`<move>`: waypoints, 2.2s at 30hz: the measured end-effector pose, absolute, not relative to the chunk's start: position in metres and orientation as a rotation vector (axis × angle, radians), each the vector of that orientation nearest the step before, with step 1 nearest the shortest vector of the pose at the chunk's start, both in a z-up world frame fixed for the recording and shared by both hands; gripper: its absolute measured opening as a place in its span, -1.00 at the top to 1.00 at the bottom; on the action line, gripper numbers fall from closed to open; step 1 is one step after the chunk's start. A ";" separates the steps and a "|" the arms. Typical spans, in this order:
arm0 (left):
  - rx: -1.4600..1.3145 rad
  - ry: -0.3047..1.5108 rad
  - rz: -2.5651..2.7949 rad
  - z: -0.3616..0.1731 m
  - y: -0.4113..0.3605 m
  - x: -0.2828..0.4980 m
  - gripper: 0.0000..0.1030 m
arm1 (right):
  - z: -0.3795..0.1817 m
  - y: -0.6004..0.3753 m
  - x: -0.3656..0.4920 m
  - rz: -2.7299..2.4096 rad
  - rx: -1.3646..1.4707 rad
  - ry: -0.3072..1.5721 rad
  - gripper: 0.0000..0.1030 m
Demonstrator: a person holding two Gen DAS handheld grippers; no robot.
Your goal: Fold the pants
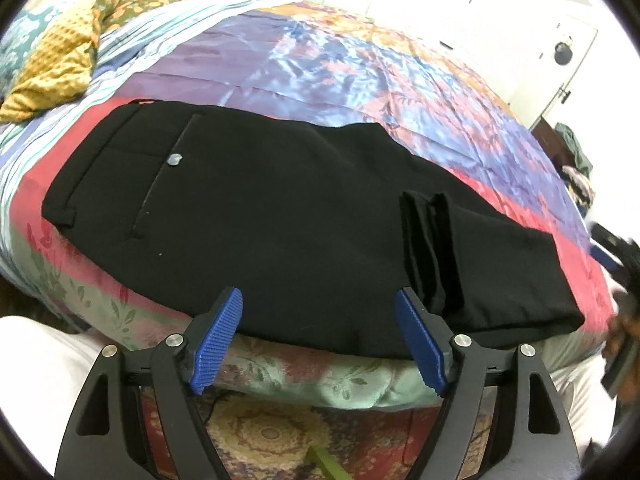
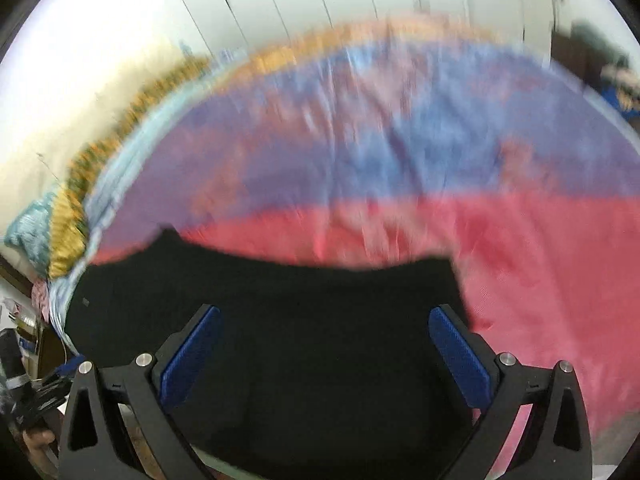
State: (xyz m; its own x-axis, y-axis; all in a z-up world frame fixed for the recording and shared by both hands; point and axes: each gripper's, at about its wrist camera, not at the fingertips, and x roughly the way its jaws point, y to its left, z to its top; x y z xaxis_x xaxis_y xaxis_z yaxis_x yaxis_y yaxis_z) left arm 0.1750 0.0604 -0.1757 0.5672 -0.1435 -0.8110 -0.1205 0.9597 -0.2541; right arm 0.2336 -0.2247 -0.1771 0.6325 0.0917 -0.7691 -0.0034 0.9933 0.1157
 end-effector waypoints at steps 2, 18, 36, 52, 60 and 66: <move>-0.301 0.965 -0.012 -0.174 0.061 0.176 -0.56 | -0.167 -0.222 0.210 0.024 0.073 0.815 -0.99; -0.918 0.909 0.121 -0.171 0.285 0.216 -0.61 | -0.206 -0.228 0.149 0.001 0.062 0.852 -0.99; -0.368 1.156 0.126 -0.199 0.266 0.275 0.77 | -0.220 -0.205 0.148 0.056 -0.012 0.902 -0.99; -0.673 1.155 -0.038 -0.226 0.289 0.244 -0.45 | -0.225 -0.199 0.148 0.069 -0.017 0.914 -0.99; -0.833 1.132 -0.040 -0.241 0.297 0.241 -0.20 | -0.226 -0.198 0.149 0.064 -0.018 0.915 -0.99; -0.969 1.055 -0.027 -0.234 0.311 0.223 0.56 | -0.226 -0.197 0.149 0.064 -0.018 0.918 -0.99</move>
